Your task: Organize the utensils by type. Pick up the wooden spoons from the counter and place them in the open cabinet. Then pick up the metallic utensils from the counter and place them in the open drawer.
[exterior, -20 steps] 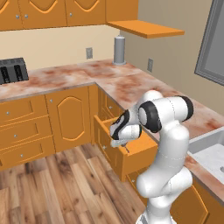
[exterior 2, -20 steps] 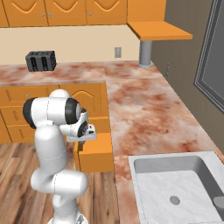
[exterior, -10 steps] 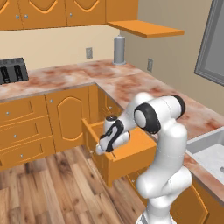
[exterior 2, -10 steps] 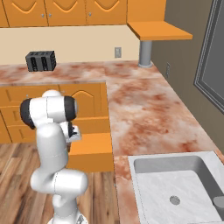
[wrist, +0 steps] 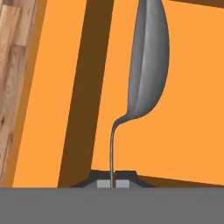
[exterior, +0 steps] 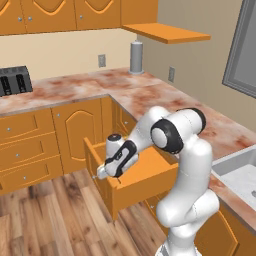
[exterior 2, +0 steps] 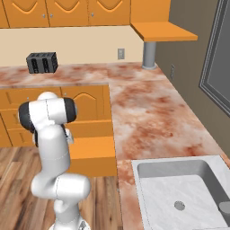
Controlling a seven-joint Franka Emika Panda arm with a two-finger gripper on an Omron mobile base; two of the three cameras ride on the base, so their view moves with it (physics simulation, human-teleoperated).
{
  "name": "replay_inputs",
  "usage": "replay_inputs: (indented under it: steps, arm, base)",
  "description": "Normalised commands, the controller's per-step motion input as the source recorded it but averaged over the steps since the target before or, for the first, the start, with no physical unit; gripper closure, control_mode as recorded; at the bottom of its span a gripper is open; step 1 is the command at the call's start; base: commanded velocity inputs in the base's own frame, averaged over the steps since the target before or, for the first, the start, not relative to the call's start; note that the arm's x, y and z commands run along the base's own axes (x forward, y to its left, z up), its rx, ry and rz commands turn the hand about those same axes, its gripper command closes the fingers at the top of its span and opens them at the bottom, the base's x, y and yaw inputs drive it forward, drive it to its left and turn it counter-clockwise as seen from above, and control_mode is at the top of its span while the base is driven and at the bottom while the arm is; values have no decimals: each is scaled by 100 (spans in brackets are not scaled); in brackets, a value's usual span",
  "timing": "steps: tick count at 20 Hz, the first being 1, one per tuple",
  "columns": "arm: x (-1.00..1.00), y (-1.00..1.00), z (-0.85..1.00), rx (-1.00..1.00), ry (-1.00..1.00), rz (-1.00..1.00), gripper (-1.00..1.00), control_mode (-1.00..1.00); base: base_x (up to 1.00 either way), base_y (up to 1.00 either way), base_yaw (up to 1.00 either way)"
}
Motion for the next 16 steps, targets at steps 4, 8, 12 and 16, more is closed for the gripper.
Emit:
replay_inputs:
  steps: [4, 8, 12, 16]
  arm:
    - [13, -58, 64, 0, 7, -10, 100, -100]
    - [36, -79, 80, 0, 4, -9, 100, -100]
    - [79, -33, 0, 0, 0, 0, 100, -100]
    - [75, -16, -29, 0, 0, 1, 100, -100]
  base:
    - [0, 0, 0]
    - [0, 0, 0]
    - [0, 0, 0]
    - [0, 0, 0]
